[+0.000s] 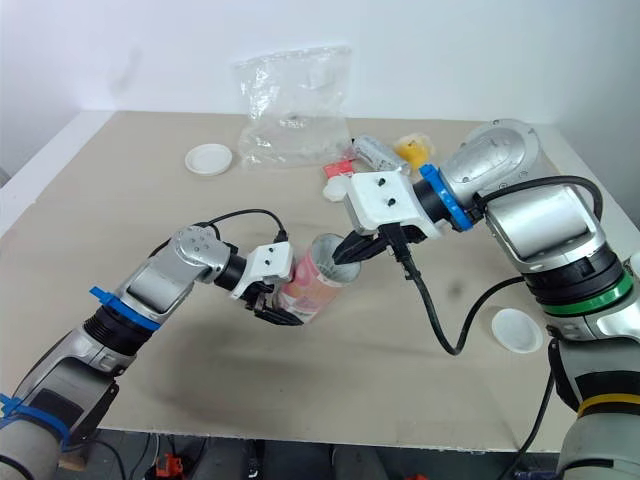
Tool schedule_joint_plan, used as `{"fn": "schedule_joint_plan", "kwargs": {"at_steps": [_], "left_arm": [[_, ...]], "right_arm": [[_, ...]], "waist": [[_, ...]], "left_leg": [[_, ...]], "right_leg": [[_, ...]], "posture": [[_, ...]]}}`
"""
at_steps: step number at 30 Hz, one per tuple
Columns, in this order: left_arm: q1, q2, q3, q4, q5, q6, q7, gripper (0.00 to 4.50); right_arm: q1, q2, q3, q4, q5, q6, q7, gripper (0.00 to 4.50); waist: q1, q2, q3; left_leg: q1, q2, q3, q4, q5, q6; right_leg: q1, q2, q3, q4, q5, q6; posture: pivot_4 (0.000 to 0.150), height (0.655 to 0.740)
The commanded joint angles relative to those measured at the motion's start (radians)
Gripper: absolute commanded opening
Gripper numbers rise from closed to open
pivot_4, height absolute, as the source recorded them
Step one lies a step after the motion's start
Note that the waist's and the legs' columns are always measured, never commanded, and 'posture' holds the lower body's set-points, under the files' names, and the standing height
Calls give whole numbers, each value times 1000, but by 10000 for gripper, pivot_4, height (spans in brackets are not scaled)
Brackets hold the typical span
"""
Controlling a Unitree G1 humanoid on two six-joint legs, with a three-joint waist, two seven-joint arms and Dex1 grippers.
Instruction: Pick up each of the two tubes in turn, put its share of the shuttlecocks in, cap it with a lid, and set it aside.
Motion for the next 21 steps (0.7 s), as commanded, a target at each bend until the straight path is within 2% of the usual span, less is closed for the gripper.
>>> {"fn": "schedule_joint_plan", "kwargs": {"at_steps": [1, 11, 21], "left_arm": [[9, 3, -12, -22, 7, 21, -2, 34106], [7, -13, -12, -23, 1, 33, 3, 34106], [12, -20, -10, -21, 4, 38, 9, 34106]], "right_arm": [[-50, 13, 45, 18, -54, -57, 54, 355], [-105, 106, 193, 95, -175, -109, 54, 355], [-121, 181, 295, 111, -197, -105, 54, 355]], "waist": [[0, 0, 0], [1, 0, 0], [0, 0, 0]], "left_leg": [[0, 0, 0, 0, 0, 0], [0, 0, -1, 1, 0, 0], [0, 0, -2, 1, 0, 0]], "right_leg": [[0, 0, 0, 0, 0, 0], [0, 1, 0, 2, 0, 0], [1, 2, 0, 3, 0, -1]], "posture": [[1500, 7400], [1500, 7400], [1500, 7400]]}}
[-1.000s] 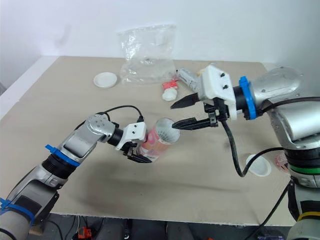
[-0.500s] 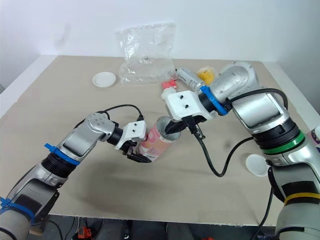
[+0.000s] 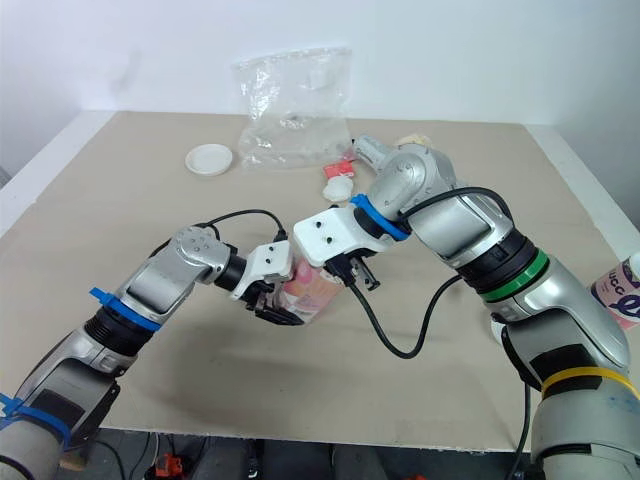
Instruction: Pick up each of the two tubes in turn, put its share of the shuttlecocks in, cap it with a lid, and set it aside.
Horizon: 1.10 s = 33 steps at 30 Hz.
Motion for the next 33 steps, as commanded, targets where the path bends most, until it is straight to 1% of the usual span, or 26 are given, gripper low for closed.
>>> {"fn": "schedule_joint_plan", "kwargs": {"at_steps": [1, 3, 11, 18, 22, 25, 27, 30, 33], "left_arm": [[6, -14, -17, -10, 6, -2, 6, 34106], [9, -18, -14, -3, 7, -10, 14, 34106], [41, -16, 10, 72, 28, -111, 49, 34106], [54, -32, 36, 176, 43, -236, 73, 34106], [66, -47, 55, 219, 41, -298, 92, 34106], [91, -75, 95, 234, -1, -309, 112, 34106], [131, -121, 141, 221, -56, -281, 143, 34106], [192, -178, 177, 181, -97, -251, 191, 34106], [244, -206, 166, 144, -87, -256, 221, 34106]], "right_arm": [[0, 27, 33, 5, -9, -8, 41, 355], [-3, 33, 24, 3, 2, -3, 41, 355], [-35, -17, -98, -32, 139, 55, 41, 355], [-23, -60, -277, -46, 279, 190, 33, 355], [14, -82, -376, -55, 334, 272, -11, 355], [83, -101, -500, -59, 374, 331, -109, 355], [182, -92, -641, -90, 429, 419, -241, 355], [333, -68, -798, -179, 492, 534, -406, 355], [480, -63, -902, -289, 511, 623, -548, 355]], "waist": [[0, 0, 0], [0, 0, 0], [3, 0, 0], [4, 0, 0], [4, 0, 0], [4, 0, 0], [8, -1, 0], [13, -1, 0], [19, -1, 0]], "left_leg": [[0, 0, 0, 0, 0, 0], [1, 0, 0, 0, 0, 0], [2, 0, -1, 3, 0, 0], [2, 0, 0, 6, 0, 0], [2, 0, 0, 7, 0, 0], [2, 0, 0, 7, 0, 0], [2, 0, 0, 8, 0, 0], [0, -1, -1, 9, 0, 0], [-2, -4, -2, 8, 0, 0]], "right_leg": [[0, 0, 0, 0, 0, 0], [1, 1, 0, 1, 0, 0], [1, 0, 0, 6, -1, -1], [1, 0, 0, 6, -1, -2], [1, 0, 0, 6, -1, -5], [2, 0, 0, 6, -1, -5], [1, -1, 0, 7, -1, -5], [2, -2, 0, 7, 1, -1], [1, -2, 0, 8, 2, -2]], "posture": [[1500, 7400], [1500, 7400], [1500, 7400], [1500, 7400], [1500, 7400], [1500, 7400], [1500, 7400], [1500, 7400], [1500, 7400]]}}
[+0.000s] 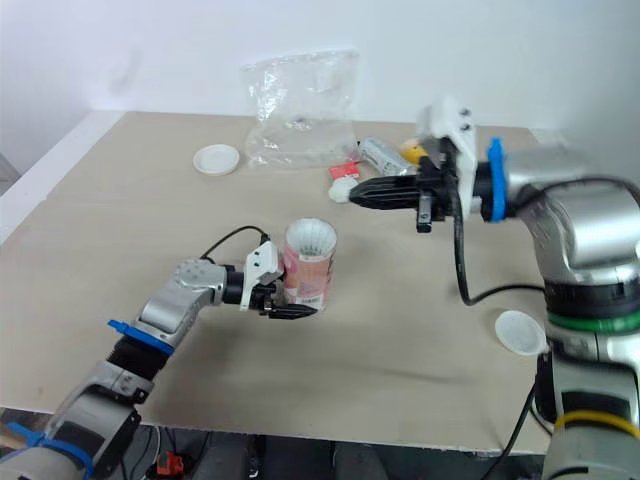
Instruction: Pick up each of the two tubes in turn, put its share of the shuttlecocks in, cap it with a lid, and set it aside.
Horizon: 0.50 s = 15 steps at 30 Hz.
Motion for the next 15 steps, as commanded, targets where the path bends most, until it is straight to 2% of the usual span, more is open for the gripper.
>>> {"fn": "schedule_joint_plan", "kwargs": {"at_steps": [1, 5, 11, 14, 15], "left_arm": [[55, -27, -35, -42, 16, 1, 41, 34106], [93, -51, -55, -56, 36, -20, 70, 34106], [100, -81, -64, -37, 68, -86, 116, 34106], [104, -93, -69, -25, 92, -128, 147, 34106], [107, -97, -71, -22, 93, -135, 152, 34106]], "right_arm": [[130, 4, -158, -166, 55, 118, -175, 355], [324, -15, -273, -287, 93, 204, -270, 355], [576, -54, -394, -338, 96, 230, -313, 355], [683, -95, -436, -333, 98, 232, -288, 10308], [721, -117, -441, -328, 88, 222, -272, 15217]], "waist": [[4, 0, 0], [8, 0, 0], [9, 1, -1], [9, 2, -1], [9, 2, -1]], "left_leg": [[0, 0, 0, 0, 0, 0], [0, -3, -1, -1, 0, 0], [1, -6, -3, -1, 0, 0], [2, -8, -4, -1, 0, 1], [2, -8, -4, -1, 0, 1]], "right_leg": [[0, 0, 0, 0, 0, 0], [1, -2, 0, 0, -1, 2], [5, -4, 0, -3, -5, 9], [9, -4, 0, -8, -7, 6], [10, -5, 0, -10, -6, 7]], "posture": [[1500, 7400], [1500, 7400], [1500, 7400], [1500, 7400], [1500, 7400]]}}
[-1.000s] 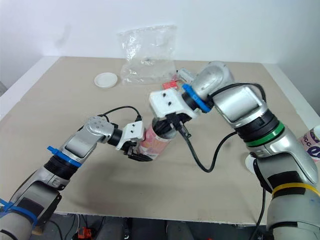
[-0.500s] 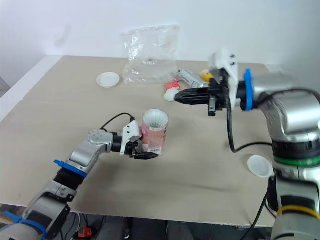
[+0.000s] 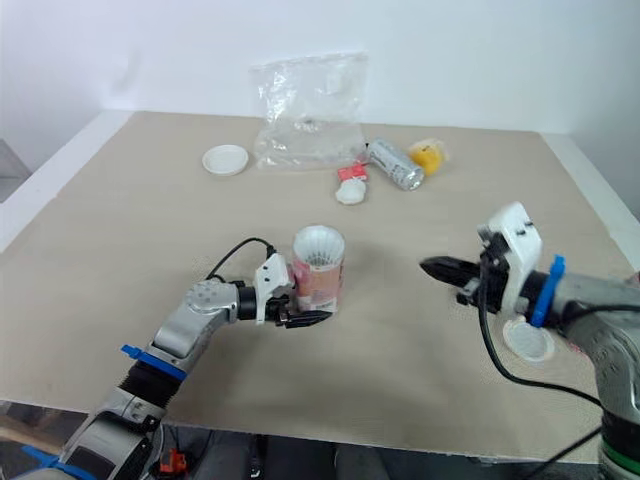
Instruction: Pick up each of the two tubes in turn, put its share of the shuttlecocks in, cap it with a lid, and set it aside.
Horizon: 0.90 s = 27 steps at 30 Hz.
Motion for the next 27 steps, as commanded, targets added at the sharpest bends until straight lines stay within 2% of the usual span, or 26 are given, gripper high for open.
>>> {"fn": "schedule_joint_plan", "kwargs": {"at_steps": [1, 3, 6, 10, 13, 27], "left_arm": [[21, -18, -41, 21, 33, -25, 20, 34106], [33, -25, -48, 11, 29, -29, 19, 34106], [51, -32, -54, -17, 17, -12, 9, 34106], [73, -29, -61, -62, 0, 19, -11, 34106], [85, -28, -64, -86, -20, 42, -23, 34106], [83, -16, -76, -93, -22, 54, -35, 34106]], "right_arm": [[83, -74, -68, -15, -6, -22, 42, 19278], [138, -103, -96, 15, -12, -39, 69, 27915], [255, -173, -126, 67, -75, -115, 139, 43774], [394, -250, -151, 107, -157, -208, 226, 44481], [442, -268, -152, 142, -201, -261, 254, 44481], [379, -250, -41, 298, -246, -387, 268, 44481]], "waist": [[-1, 0, 0], [-1, 0, 0], [0, 0, 0], [-2, 0, 0], [-3, 0, 0], [-3, 0, 0]], "left_leg": [[0, -1, 0, 0, 0, 0], [0, -1, 1, 0, 0, 0], [0, -2, 0, 0, 0, 1], [0, -2, 0, -1, 0, 1], [0, -2, 0, -2, -1, 2], [1, -2, 0, -4, -1, 1]], "right_leg": [[1, -1, 0, -1, 0, 0], [1, -1, 1, -2, 1, 1], [1, -1, 1, -2, 0, 1], [1, -2, 1, -2, -1, 2], [1, -1, 1, -3, -2, 2], [1, -1, 0, -3, -3, 1]], "posture": [[1500, 7400], [1500, 7400], [1500, 7400], [1500, 7400], [1500, 7400], [1500, 7400]]}}
